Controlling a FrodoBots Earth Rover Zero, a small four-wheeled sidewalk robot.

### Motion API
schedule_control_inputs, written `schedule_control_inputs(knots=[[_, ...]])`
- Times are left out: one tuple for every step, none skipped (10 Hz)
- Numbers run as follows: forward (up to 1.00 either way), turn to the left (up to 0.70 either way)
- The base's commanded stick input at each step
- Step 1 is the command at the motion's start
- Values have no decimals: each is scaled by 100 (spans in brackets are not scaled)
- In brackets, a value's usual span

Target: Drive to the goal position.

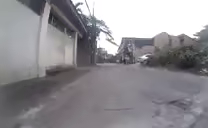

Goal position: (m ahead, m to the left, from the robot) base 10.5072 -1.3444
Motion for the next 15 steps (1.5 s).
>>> schedule_control_inputs(knots=[[100, 0], [100, -2], [100, -8], [100, -15], [100, -31], [100, -23], [100, 0], [100, 0], [100, 0], [100, 0], [100, 0], [100, 0], [100, 0], [100, 0], [100, 0]])
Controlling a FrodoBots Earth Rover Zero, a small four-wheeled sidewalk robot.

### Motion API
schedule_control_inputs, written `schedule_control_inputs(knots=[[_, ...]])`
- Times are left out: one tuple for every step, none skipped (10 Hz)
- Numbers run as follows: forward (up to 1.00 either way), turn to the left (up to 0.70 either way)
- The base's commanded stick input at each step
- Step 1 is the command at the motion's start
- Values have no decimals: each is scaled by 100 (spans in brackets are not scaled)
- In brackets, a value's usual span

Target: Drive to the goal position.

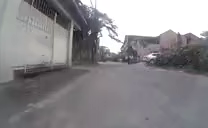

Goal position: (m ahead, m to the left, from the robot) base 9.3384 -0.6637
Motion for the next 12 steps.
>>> schedule_control_inputs(knots=[[100, -6], [100, -17], [100, -24], [100, -31], [100, -38], [100, -40], [100, -40], [100, -26], [100, 0], [100, 0], [100, 0], [100, 0]])
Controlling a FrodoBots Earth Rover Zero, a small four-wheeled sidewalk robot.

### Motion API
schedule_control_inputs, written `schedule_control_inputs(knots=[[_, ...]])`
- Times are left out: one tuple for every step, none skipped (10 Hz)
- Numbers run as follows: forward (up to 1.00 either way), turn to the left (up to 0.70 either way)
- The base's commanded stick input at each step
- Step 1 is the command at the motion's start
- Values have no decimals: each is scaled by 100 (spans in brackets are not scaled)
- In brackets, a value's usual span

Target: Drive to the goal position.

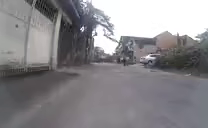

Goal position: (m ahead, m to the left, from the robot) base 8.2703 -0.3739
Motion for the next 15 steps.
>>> schedule_control_inputs(knots=[[100, 0], [100, 0], [100, 0], [100, 0], [100, 0], [100, 0], [100, 0], [100, 0], [100, 0], [100, 0], [100, 0], [100, 0], [100, 0], [100, 0], [100, 0]])
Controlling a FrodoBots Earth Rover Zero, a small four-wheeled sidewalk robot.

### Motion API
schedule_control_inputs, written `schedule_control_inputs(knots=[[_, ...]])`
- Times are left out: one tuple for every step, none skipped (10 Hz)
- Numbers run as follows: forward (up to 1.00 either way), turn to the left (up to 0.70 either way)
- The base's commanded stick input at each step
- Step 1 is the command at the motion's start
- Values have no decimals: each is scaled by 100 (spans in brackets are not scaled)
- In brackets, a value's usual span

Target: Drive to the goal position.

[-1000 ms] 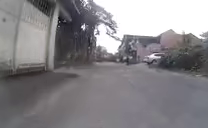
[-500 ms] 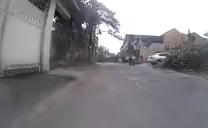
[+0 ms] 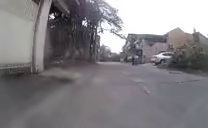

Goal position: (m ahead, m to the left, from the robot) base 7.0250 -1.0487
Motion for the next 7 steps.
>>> schedule_control_inputs(knots=[[100, 0], [100, 0], [100, 0], [100, -7], [100, -17], [100, -38], [100, -40]])
